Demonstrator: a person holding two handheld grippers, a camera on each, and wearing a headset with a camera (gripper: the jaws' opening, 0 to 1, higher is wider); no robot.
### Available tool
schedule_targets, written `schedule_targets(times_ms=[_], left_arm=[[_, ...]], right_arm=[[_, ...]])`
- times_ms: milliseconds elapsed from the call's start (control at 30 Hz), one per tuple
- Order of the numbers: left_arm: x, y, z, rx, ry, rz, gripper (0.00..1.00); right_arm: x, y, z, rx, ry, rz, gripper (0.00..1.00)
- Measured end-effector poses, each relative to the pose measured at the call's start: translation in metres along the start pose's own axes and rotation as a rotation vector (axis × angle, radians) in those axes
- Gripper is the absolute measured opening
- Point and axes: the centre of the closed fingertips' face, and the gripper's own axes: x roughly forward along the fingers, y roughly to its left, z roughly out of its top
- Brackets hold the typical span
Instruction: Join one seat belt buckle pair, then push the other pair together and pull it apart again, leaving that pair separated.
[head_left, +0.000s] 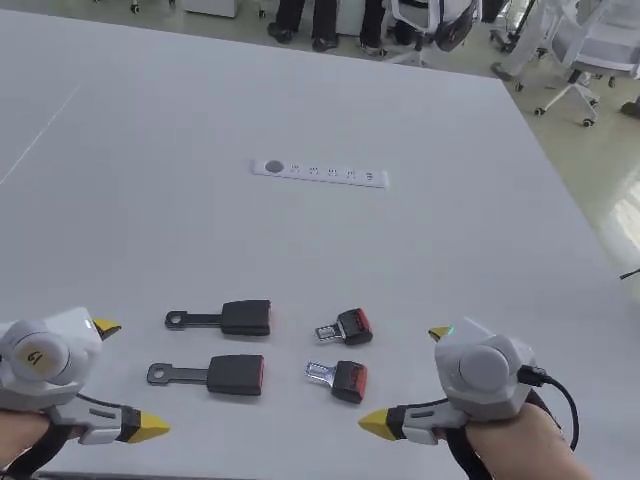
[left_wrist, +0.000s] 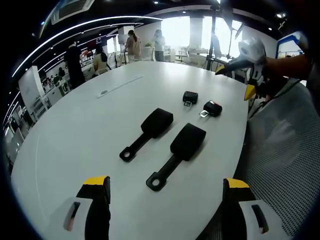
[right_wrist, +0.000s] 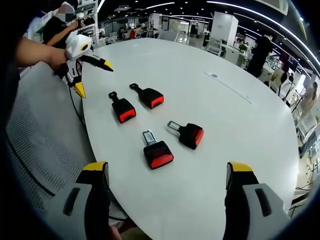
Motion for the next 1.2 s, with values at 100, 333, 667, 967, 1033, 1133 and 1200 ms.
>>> schedule_targets(times_ms=[100, 333, 667, 967, 1033, 1133, 1200], left_arm=[[0.0, 0.0, 0.001, 0.003, -0.001, 0.001, 0.95], [0.0, 0.0, 0.003, -0.004, -0.006, 0.002, 0.94], [0.003, -0.006, 0.003, 0.033, 0.005, -0.03, 0.87], [0.012, -0.008, 0.012, 0.136, 0.04, -0.109, 0.78], [0.016, -0.009, 0.016, 0.147, 0.048, -0.124, 0.76], [0.023, -0.013, 0.024, 0.181, 0.065, -0.149, 0.7], [0.028, -0.015, 0.031, 0.211, 0.059, -0.153, 0.71]], right_arm=[[0.0, -0.001, -0.002, 0.006, 0.0, -0.002, 0.97], [0.002, 0.0, -0.003, 0.008, -0.003, -0.002, 0.96], [0.005, -0.002, -0.003, -0.032, -0.021, 0.0, 0.92], [0.01, 0.001, 0.003, -0.086, -0.017, 0.044, 0.8], [0.013, 0.007, 0.004, -0.099, -0.014, 0.084, 0.72], [0.018, 0.011, 0.006, -0.121, -0.008, 0.11, 0.63], [0.022, 0.01, 0.008, -0.152, -0.003, 0.104, 0.66]])
